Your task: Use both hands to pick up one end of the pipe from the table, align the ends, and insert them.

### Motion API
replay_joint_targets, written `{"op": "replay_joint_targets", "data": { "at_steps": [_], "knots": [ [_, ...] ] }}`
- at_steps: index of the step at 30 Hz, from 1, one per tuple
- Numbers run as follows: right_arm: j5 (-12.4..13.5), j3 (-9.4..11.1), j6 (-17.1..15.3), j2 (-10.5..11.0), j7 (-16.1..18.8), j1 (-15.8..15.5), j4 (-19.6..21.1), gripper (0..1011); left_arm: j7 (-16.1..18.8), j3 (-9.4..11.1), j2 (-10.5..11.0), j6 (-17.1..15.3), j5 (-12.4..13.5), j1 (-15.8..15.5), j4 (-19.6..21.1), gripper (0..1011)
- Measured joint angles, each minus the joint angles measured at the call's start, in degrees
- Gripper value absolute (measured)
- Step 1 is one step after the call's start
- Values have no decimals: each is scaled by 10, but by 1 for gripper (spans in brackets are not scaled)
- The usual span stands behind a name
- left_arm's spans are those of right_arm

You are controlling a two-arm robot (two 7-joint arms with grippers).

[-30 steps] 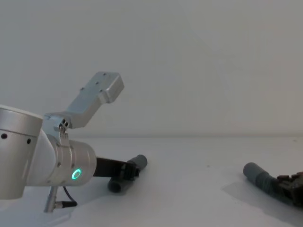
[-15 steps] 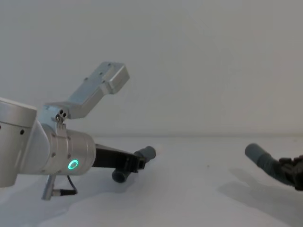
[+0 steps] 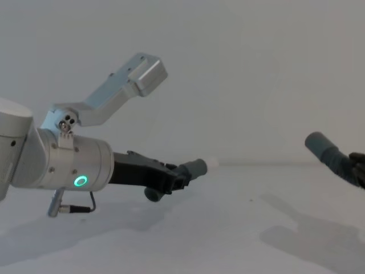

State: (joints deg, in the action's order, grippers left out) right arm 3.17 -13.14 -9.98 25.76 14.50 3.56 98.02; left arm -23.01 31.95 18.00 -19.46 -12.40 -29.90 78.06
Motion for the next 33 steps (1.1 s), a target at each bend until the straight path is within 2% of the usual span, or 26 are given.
{"op": "replay_joint_targets", "data": {
  "at_steps": [8, 16, 23, 29, 33],
  "knots": [
    [-41, 2, 77, 31, 1, -9, 5, 84, -55, 21, 18, 50, 18, -26, -16, 305],
    [-72, -2, 133, 59, 16, -9, 2, 84, -110, 46, 34, 106, 38, -58, -35, 305],
    [-104, -10, 192, 91, 42, 3, -9, 83, -161, 72, 46, 169, 61, -96, -57, 305],
    [-133, -20, 227, 114, 62, 17, -20, 83, -197, 91, 52, 222, 80, -128, -75, 305],
    [-150, -27, 245, 124, 71, 29, -28, 83, -213, 100, 55, 246, 89, -144, -84, 305]
  ]
}}
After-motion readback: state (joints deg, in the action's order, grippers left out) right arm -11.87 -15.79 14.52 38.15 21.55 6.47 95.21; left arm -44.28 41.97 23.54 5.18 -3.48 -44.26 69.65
